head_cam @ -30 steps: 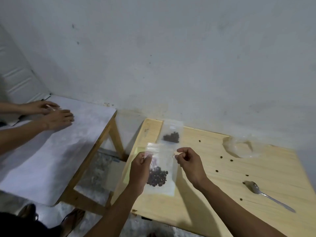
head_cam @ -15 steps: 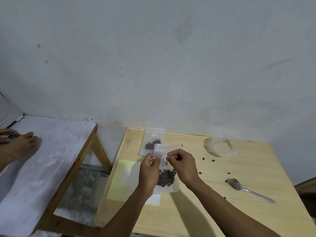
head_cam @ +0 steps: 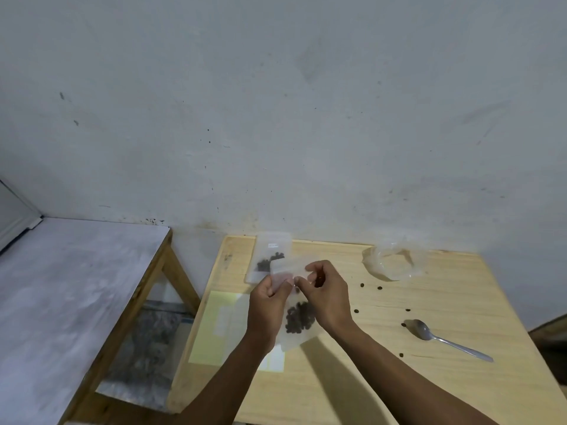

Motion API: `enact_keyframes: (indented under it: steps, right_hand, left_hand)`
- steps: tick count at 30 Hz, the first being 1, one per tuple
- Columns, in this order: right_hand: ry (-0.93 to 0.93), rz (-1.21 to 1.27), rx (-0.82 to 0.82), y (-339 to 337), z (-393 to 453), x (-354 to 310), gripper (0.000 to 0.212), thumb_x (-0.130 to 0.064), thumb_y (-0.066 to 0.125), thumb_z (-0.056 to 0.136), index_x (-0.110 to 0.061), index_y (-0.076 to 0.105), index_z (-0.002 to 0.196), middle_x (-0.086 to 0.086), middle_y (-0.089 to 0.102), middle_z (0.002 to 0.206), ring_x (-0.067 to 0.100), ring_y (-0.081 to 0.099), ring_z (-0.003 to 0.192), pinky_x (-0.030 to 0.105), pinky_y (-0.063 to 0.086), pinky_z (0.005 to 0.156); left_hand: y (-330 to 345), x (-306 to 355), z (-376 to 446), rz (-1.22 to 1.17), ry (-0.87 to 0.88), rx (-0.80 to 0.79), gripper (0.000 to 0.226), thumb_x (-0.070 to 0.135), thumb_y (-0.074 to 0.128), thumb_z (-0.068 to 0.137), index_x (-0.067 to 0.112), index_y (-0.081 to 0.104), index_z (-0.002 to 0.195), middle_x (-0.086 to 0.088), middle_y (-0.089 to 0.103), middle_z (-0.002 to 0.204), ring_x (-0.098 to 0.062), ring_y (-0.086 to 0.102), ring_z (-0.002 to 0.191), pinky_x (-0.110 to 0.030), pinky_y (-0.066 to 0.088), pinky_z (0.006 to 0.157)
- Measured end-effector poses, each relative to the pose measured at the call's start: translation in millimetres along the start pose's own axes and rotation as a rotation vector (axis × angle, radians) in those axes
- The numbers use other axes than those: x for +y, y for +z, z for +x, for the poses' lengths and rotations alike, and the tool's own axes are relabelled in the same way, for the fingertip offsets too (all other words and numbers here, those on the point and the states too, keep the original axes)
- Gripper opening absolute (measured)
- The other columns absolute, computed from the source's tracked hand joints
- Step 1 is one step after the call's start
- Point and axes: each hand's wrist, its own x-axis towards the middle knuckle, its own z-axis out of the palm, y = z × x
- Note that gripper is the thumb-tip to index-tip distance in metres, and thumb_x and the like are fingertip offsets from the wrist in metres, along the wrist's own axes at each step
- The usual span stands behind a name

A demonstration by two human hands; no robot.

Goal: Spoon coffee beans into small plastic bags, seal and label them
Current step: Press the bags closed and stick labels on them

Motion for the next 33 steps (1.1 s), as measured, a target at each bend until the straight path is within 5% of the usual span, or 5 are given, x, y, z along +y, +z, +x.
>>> enact_keyframes:
  steps: [4,9,18,22,33]
  right_hand:
    - [0.052,-0.061,0.018,-5.3,4.2,2.0,0.061,-0.045,0.084,0.068,-0.027,0.053,0.116,-0.009,0.053,0.104,0.009,0.052,0.093,0.028,0.046,0.082]
    - [0.111,-0.031,-0.111,-12.9,12.2,8.4,0.046,-0.051,0.077,0.068,-0.009,0.058,0.074,0.001,0.058,0.065,0.015,0.05,0.062,0.046,0.05,0.07]
    - [0.085,0.079,-0.261,-18.1,15.0,10.6,0.011,-0.015,0.059,0.094,-0.014,0.069,0.09,0.001,0.069,0.079,0.017,0.063,0.076,0.028,0.052,0.075]
    - [0.142,0.142,-0.399,-21.8,11.3,20.3,0.038,-0.008,0.063,0.092,-0.025,0.059,0.125,0.002,0.062,0.088,0.011,0.061,0.074,0.02,0.05,0.067]
    - [0.173,0.138,-0.272,2.9,12.0,55.6,0.061,0.002,0.066,0.088,-0.036,0.05,0.135,0.021,0.063,0.097,0.021,0.06,0.079,0.037,0.056,0.077]
  left_hand:
    - [-4.0,5.1,4.6,0.039,0.031,0.01,0.01,0.017,0.066,0.093,0.013,0.072,0.1,0.003,0.077,0.09,-0.012,0.072,0.089,-0.016,0.054,0.075]
    - [-7.9,4.9,8.1,0.127,0.068,0.011,0.026,0.03,0.069,0.09,0.004,0.066,0.094,-0.026,0.067,0.088,-0.022,0.064,0.074,-0.044,0.057,0.074]
    - [-13.9,4.3,18.3,0.127,0.089,-0.003,0.021,0.008,0.062,0.093,0.025,0.067,0.104,0.011,0.074,0.088,0.002,0.067,0.082,-0.01,0.05,0.068]
    - [-22.2,-0.4,33.7,0.086,-0.012,0.07,0.04,0.032,0.071,0.081,0.024,0.062,0.119,-0.003,0.071,0.11,-0.021,0.067,0.101,-0.042,0.057,0.088]
    - [-46.6,-11.3,53.2,0.147,-0.25,-0.11,0.065,0.021,0.078,0.074,0.019,0.045,0.131,-0.007,0.062,0.111,-0.02,0.064,0.096,-0.027,0.051,0.069]
